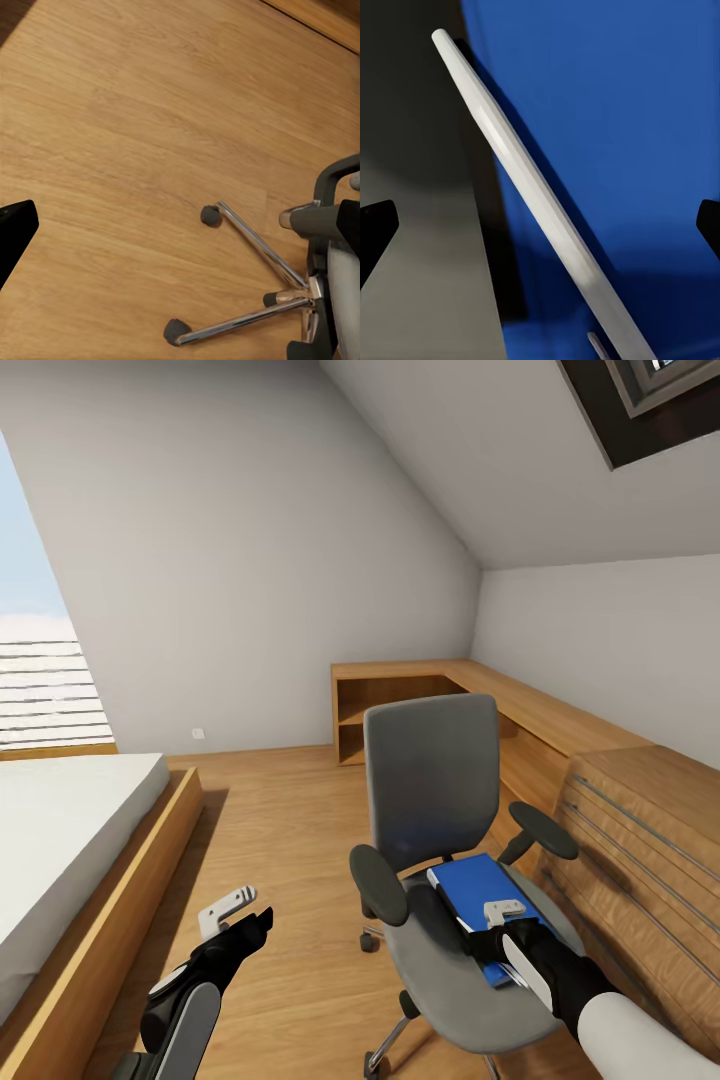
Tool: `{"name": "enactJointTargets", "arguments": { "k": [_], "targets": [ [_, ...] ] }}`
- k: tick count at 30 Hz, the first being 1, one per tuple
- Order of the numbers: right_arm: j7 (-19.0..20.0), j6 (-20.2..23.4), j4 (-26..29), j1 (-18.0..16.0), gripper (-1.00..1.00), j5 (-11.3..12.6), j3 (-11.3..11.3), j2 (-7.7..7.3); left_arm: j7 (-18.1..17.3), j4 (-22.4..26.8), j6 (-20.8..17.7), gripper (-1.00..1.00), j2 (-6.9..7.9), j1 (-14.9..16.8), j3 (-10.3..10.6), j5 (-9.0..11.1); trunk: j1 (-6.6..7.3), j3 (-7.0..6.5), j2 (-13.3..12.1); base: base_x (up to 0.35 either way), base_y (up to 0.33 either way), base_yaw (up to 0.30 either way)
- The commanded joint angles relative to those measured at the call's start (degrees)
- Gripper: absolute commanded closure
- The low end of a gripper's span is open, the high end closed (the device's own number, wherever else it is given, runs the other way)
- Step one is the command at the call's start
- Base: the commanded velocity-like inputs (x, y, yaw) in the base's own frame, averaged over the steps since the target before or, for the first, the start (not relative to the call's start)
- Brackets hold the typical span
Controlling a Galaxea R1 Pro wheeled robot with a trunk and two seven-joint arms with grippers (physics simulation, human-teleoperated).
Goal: In the bedroom, organize the workspace by keeping the computer under the desk, ensuring the monitor is on the desk, placing the keyboard on the desk next to the monitor, placing the mouse on the desk next to the keyboard, moving the folder from the swivel chair onto the desk next to the mouse, stacking the notebook on top of the folder with the pen on top of the notebook, and positioning the swivel chair next to the desk.
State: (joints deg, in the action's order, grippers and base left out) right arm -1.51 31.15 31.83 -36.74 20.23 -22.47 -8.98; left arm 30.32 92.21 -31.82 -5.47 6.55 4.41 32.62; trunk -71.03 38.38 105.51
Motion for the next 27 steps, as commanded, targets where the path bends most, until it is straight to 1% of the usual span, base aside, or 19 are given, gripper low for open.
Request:
{"name": "enactJointTargets", "arguments": {
  "k": [1, 2, 6, 22, 23, 27],
  "targets": [
    [-0.2, 0.2, 0.1, -0.1, -1.0, 0.2, -0.4, -0.08, 0.6, 0.1, -0.1, -1.0, 0.01, 0.0, 0.1, 0.6, 0.01, 0.06, 0.0, 0.0, 0.0, 0.0],
    [-0.2, 0.2, 0.1, -0.1, -1.0, 0.2, -0.4, -0.08, 0.6, 0.1, -0.1, -1.0, -0.01, 0.0, 0.1, 0.6, 0.01, 0.06, 0.0, 0.0, 0.0, 0.0],
    [-0.2, 0.2, 0.1, -0.1, -1.0, 0.2, -0.4, -0.07, 0.6, 0.1, -0.1, -1.0, 0.0, 0.0, 0.1, 0.6, -0.87, 0.78, 1.6, 0.0, 0.0, 0.0],
    [-0.2, 0.2, 0.2, -0.1, -1.0, 0.2, -0.5, -0.07, 0.6, 0.1, -0.1, -1.0, 0.02, 0.0, 0.0, 0.6, -0.87, 0.78, 1.6, 0.0, 0.0, 0.0],
    [-0.2, 0.2, 0.2, -0.1, 1.0, 0.2, -0.5, -0.07, 0.6, 0.1, -0.1, -1.0, 0.02, 0.0, 0.0, 0.6, -0.87, 0.78, 1.6, 0.0, 0.0, 0.0],
    [-0.2, 0.2, 0.2, -0.1, 1.0, 0.2, -0.6, -0.07, 0.6, 0.1, -0.1, -1.0, 0.02, 0.0, 0.0, 0.6, -0.87, 0.78, 1.6, 0.0, 0.0, 0.0]
  ]
}}
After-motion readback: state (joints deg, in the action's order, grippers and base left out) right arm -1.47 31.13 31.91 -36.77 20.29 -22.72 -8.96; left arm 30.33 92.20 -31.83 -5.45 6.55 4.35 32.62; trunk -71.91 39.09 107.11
